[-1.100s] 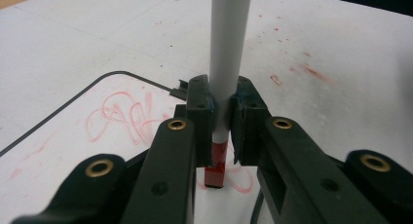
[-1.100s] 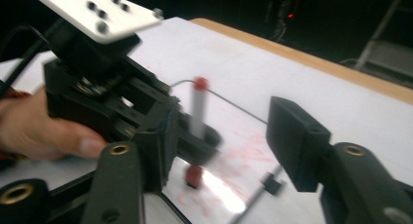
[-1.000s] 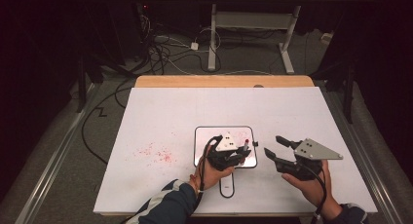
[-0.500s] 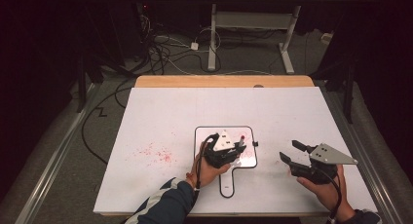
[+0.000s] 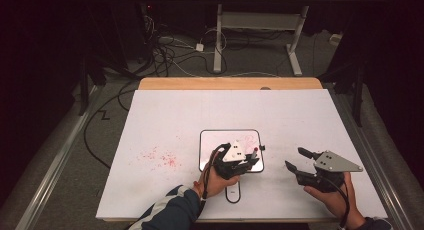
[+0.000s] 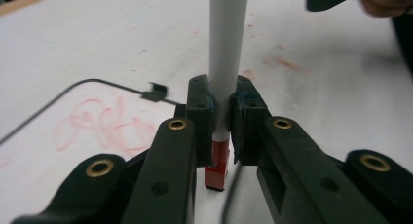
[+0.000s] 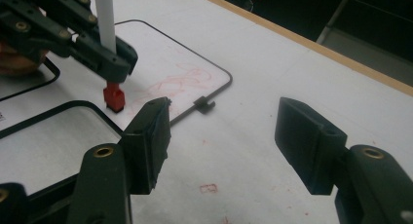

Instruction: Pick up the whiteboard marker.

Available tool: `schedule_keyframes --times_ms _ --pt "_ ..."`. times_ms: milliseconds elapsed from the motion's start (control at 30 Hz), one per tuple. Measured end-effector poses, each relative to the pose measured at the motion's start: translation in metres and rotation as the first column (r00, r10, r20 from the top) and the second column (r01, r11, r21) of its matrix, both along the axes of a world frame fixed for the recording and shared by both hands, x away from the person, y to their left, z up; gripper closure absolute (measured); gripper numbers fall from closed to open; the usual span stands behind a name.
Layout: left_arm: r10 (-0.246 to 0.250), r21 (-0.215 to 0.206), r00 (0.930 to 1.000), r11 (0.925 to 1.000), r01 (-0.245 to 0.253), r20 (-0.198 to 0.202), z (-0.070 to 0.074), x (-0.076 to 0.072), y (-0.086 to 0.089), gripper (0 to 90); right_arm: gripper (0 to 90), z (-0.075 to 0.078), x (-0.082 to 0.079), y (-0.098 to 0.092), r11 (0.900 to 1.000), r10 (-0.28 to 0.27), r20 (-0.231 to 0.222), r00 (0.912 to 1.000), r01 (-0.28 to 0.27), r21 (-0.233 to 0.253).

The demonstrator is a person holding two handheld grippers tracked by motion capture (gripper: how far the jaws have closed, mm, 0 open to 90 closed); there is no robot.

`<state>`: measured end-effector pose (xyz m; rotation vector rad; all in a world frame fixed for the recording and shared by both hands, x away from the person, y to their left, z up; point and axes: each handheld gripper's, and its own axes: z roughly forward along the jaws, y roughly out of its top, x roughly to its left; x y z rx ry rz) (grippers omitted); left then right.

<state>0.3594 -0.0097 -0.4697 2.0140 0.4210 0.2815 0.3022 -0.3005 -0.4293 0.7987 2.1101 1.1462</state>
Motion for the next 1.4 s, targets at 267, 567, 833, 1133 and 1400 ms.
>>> schedule_keyframes --times_ms 267,567,833,1133,1400 --pt "0.004 -0.040 0.9993 0.9992 -0.006 -0.037 -0.002 0.007 -0.003 78.7 38.1 -0.001 0.000 0.000 1.000 0.000 0.012 0.9999 0.000 -0.018" --pt "-0.059 -0.020 0.9978 0.9981 0.059 -0.028 0.001 0.001 -0.037 78.7 37.6 -0.003 0.001 0.000 0.999 0.009 0.016 0.9998 -0.008 -0.031" --pt "-0.004 -0.021 0.9991 0.9998 0.003 -0.041 0.001 0.017 -0.026 78.7 37.2 -0.003 0.000 -0.004 0.999 -0.002 0.025 0.9997 0.003 -0.043" --pt "0.077 -0.007 0.9964 0.9970 -0.077 -0.036 0.002 0.025 -0.015 78.6 37.0 -0.005 0.000 -0.002 0.998 -0.004 0.028 0.9996 0.006 -0.066" --pt "-0.007 -0.017 0.9975 0.9998 0.006 -0.071 0.002 0.012 -0.022 78.7 37.0 -0.006 0.001 -0.001 0.998 0.002 0.019 0.9998 -0.001 -0.070"
